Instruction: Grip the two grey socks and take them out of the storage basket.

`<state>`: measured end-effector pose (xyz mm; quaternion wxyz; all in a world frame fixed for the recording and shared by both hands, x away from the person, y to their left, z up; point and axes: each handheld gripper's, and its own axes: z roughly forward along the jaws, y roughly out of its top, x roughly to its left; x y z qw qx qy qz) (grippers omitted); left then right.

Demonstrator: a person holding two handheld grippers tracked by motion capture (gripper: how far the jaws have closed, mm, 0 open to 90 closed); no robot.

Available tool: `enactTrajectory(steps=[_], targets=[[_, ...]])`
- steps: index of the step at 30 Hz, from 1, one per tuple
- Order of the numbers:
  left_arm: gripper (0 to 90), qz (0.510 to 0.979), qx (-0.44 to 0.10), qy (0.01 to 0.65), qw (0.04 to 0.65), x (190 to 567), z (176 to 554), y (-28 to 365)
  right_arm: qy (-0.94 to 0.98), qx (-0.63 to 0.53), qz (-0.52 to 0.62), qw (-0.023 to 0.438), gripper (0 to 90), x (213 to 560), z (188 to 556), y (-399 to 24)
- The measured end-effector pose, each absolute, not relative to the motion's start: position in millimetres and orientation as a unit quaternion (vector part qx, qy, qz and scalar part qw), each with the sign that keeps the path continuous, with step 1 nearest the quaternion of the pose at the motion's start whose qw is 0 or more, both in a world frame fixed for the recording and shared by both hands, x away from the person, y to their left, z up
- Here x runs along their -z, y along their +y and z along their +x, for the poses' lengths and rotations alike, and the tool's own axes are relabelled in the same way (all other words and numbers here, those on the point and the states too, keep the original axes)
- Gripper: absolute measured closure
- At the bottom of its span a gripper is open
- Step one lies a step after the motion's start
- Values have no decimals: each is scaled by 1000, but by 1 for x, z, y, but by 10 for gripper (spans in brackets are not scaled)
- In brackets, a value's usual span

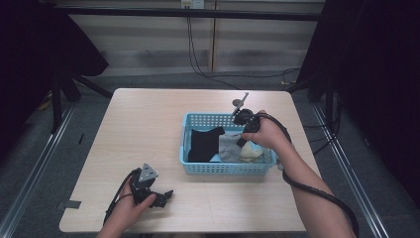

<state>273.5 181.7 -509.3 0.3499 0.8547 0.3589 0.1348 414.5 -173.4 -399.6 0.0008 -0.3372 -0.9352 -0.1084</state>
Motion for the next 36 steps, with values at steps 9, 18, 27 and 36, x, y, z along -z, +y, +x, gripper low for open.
enactTrajectory(steps=[9, 18, 27, 36], targets=[[0, 855, -136, 359, 349, 509, 273, 182, -936, 97, -338, 3, 811, 384, 413, -182], [0, 855, -135, 359, 349, 509, 273, 182, -930, 105, -352, 0, 813, 364, 414, -192], [0, 855, -135, 359, 350, 509, 273, 182, -927, 113, -359, -10, 814, 337, 412, -207], [0, 855, -135, 359, 349, 509, 273, 182, -923, 113, -368, -17, 813, 322, 410, -223]])
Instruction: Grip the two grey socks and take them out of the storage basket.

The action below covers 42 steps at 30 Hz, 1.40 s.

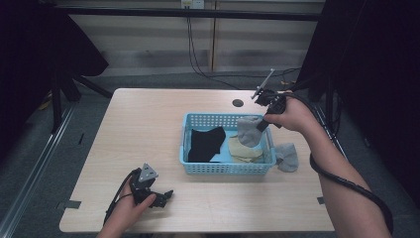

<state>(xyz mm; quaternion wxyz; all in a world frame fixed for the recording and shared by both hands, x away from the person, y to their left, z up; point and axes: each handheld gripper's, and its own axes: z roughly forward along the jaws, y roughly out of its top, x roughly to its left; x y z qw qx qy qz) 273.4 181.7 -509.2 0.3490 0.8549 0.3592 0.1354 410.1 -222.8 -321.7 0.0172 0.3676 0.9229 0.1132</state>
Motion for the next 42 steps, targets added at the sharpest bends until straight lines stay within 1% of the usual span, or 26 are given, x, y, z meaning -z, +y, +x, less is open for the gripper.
enactTrajectory(steps=[11, 24, 42], targets=[[0, 855, -135, 359, 350, 509, 274, 182, 913, -119, 390, 27, 813, 302, 406, -246], [0, 855, -135, 359, 350, 509, 274, 182, 906, -117, 406, 38, 813, 295, 403, -268], [0, 855, -135, 359, 350, 509, 274, 182, 891, -124, 434, 48, 812, 286, 395, -310]])
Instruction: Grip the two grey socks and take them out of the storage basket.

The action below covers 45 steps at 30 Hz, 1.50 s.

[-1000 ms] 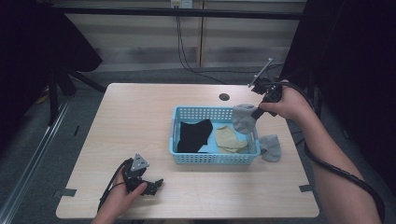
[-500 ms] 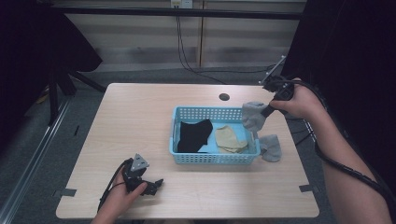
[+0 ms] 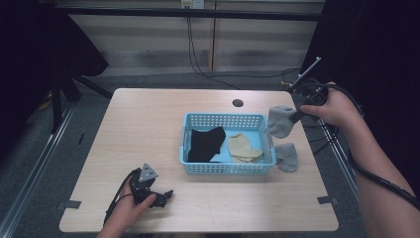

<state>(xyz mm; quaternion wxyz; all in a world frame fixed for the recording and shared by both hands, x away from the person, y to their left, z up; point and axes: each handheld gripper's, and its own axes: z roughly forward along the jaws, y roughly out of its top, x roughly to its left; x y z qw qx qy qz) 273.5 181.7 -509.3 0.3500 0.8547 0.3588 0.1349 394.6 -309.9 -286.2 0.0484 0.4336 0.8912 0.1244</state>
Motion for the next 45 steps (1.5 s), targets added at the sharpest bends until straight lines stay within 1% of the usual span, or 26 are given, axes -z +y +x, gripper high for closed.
enactTrajectory(steps=[16, 23, 30, 39, 45], targets=[[0, 854, -135, 359, 350, 509, 273, 182, 880, -117, 458, 44, 809, 303, 388, -340], [0, 854, -135, 360, 351, 509, 273, 182, 879, -110, 462, 41, 807, 315, 387, -346], [0, 854, -136, 360, 349, 509, 273, 181, 878, -106, 466, 28, 804, 331, 386, -349], [0, 853, -139, 361, 350, 510, 273, 181, 883, -95, 460, 4, 799, 379, 387, -338], [0, 853, -139, 361, 350, 510, 273, 181, 882, -102, 461, 0, 782, 396, 388, -335]])
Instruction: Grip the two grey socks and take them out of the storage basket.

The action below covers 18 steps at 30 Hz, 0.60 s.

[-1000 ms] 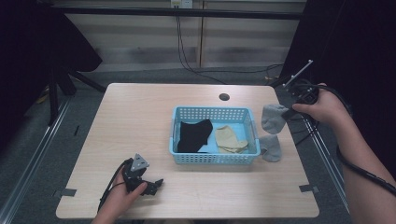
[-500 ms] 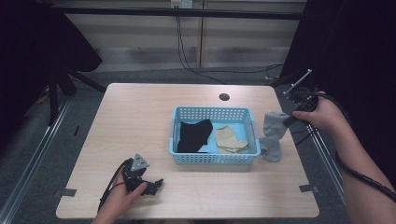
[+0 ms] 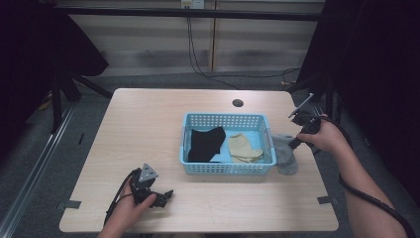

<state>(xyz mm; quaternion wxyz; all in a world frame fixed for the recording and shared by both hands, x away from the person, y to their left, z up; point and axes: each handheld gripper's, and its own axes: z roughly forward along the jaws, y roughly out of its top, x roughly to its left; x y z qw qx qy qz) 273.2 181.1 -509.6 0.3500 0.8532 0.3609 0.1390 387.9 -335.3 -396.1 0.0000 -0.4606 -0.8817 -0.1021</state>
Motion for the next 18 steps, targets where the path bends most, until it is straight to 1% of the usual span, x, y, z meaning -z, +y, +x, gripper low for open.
enactTrajectory(steps=[3, 5, 7, 12, 15, 18], targets=[[0, 852, -140, 362, 350, 510, 273, 181, -881, 105, -462, -1, 745, 398, 389, -335], [0, 852, -139, 362, 351, 510, 273, 181, -878, 107, -467, -1, 688, 399, 388, -334], [0, 852, -139, 362, 351, 510, 273, 181, -876, 112, -469, -9, 595, 399, 387, -333], [0, 852, -138, 363, 352, 510, 273, 181, -877, 118, -466, -27, 477, 396, 383, -334], [0, 851, -138, 365, 350, 510, 272, 181, -874, 117, -470, -31, 429, 391, 379, -337], [0, 851, -137, 365, 350, 510, 271, 181, -876, 124, -465, -32, 410, 389, 376, -338]])
